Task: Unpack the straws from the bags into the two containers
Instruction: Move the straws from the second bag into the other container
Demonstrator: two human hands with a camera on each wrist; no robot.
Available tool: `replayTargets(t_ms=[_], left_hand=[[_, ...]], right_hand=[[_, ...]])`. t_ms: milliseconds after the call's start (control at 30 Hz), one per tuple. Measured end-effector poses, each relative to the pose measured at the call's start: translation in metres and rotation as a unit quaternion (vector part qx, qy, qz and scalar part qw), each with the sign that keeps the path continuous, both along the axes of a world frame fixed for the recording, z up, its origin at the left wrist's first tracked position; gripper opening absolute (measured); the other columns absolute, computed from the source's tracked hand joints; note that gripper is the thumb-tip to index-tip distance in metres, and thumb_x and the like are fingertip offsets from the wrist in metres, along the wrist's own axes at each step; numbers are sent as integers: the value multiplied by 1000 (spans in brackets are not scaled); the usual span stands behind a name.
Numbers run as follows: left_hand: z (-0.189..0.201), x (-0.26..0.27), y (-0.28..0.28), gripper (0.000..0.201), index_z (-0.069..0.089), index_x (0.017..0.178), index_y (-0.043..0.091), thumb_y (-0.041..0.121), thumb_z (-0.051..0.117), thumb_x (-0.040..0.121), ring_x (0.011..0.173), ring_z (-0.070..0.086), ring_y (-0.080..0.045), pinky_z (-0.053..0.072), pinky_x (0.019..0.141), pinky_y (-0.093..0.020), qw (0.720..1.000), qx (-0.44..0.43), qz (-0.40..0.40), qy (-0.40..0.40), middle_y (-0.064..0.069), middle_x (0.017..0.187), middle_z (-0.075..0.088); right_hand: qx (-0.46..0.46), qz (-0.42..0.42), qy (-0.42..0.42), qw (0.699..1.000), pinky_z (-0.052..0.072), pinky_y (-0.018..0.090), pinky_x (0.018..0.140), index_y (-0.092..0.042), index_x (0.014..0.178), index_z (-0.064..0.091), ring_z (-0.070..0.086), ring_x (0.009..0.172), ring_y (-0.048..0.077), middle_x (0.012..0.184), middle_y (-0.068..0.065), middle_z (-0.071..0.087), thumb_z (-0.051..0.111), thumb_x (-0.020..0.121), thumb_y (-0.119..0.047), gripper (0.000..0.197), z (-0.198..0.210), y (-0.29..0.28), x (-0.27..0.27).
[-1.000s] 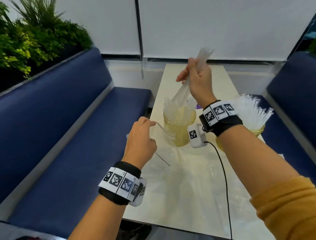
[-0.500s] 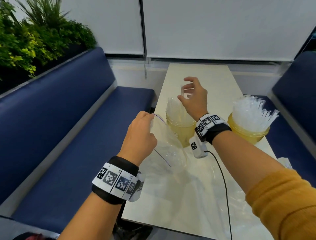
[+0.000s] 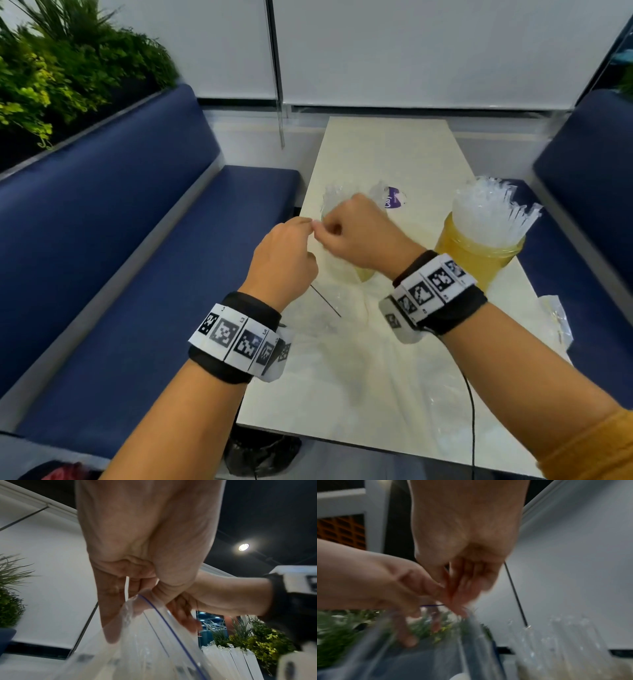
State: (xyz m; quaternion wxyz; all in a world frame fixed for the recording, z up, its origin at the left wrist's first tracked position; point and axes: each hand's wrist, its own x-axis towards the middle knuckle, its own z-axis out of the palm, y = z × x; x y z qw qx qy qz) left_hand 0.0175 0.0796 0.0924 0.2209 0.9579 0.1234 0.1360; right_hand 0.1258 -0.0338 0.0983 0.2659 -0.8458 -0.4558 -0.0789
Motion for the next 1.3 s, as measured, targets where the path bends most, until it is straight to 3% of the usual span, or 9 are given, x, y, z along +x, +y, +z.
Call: replayTargets(t_ms=[133, 233, 467, 600, 767, 933, 1100, 1200, 1300], left_hand=[[-1, -1, -2, 55, 61, 135, 13, -8, 49, 85, 126, 55, -27, 49, 102, -42, 1000, -1, 13, 12, 2, 142, 58], [-4, -2, -5, 61, 55, 144, 12, -7, 51, 86, 137, 48, -23, 41, 112, -37, 1000, -10, 7, 13, 4, 152, 51], [-17, -5, -5, 58, 55, 143, 13, -7, 51, 89, 137, 49, -21, 39, 113, -33, 999, -27, 19, -2, 3, 151, 51], [-21, -5, -4, 54, 56, 142, 12, -8, 49, 92, 135, 51, -21, 42, 112, -33, 998, -59, 25, -18, 2, 149, 53], [-27, -3, -5, 52, 55, 142, 14, -6, 50, 94, 136, 50, -19, 38, 112, -29, 997, -64, 24, -29, 3, 150, 52], [-28, -5, 1, 56, 53, 144, 15, -2, 54, 91, 132, 52, -17, 42, 110, -29, 997, -68, -2, -22, 6, 151, 50], [-36, -8, -1, 73, 46, 147, 18, 20, 72, 80, 134, 43, -12, 44, 109, -33, 998, -46, -44, 2, 12, 152, 44], [-41, -8, -5, 86, 42, 147, 19, 35, 84, 73, 137, 40, -12, 41, 113, -35, 998, -45, -43, 2, 8, 151, 42], [-45, -6, -9, 83, 48, 138, 23, 48, 88, 69, 120, 51, -9, 47, 100, -29, 997, -68, -23, -34, 12, 138, 48]], right_hand=[[-210, 15, 86, 974, 49, 31, 71, -14, 103, 73, 64, 82, 26, 91, 6, 70, 60, 93, -39, 31, -41, 3, -16], [-322, 1, 77, 944, 52, 37, 85, -21, 132, 57, 61, 103, 27, 115, 4, 63, 61, 82, -69, 70, -66, 3, -24], [-300, 20, -62, 952, 32, 33, 65, -13, 119, 63, 62, 87, 32, 104, 13, 59, 51, 100, -44, 38, -102, -1, -32], [-270, 5, -86, 959, 29, 32, 57, -19, 115, 66, 46, 65, 26, 87, 11, 60, 46, 87, -70, 62, -109, -6, -37], [-301, 29, -60, 951, 6, 21, 44, -12, 78, 61, 46, 35, 25, 55, 6, 50, 79, 79, -47, 39, -116, -5, -36], [-234, 16, 2, 972, 37, 32, 57, -14, 119, 59, 52, 65, 28, 73, 7, 52, 45, 103, -36, 31, -100, -7, -26], [-200, 31, 126, 971, 53, 38, 76, -17, 99, 73, 64, 80, 24, 87, 6, 68, 60, 95, -36, 23, -50, -6, -8], [-187, 31, 133, 973, 50, 35, 84, -16, 108, 75, 62, 88, 19, 100, 2, 69, 63, 94, -36, 27, -10, -11, -6], [-168, 28, 126, 977, 52, 33, 82, -18, 110, 75, 64, 84, 15, 100, -1, 71, 64, 93, -39, 29, 27, -20, -11]])
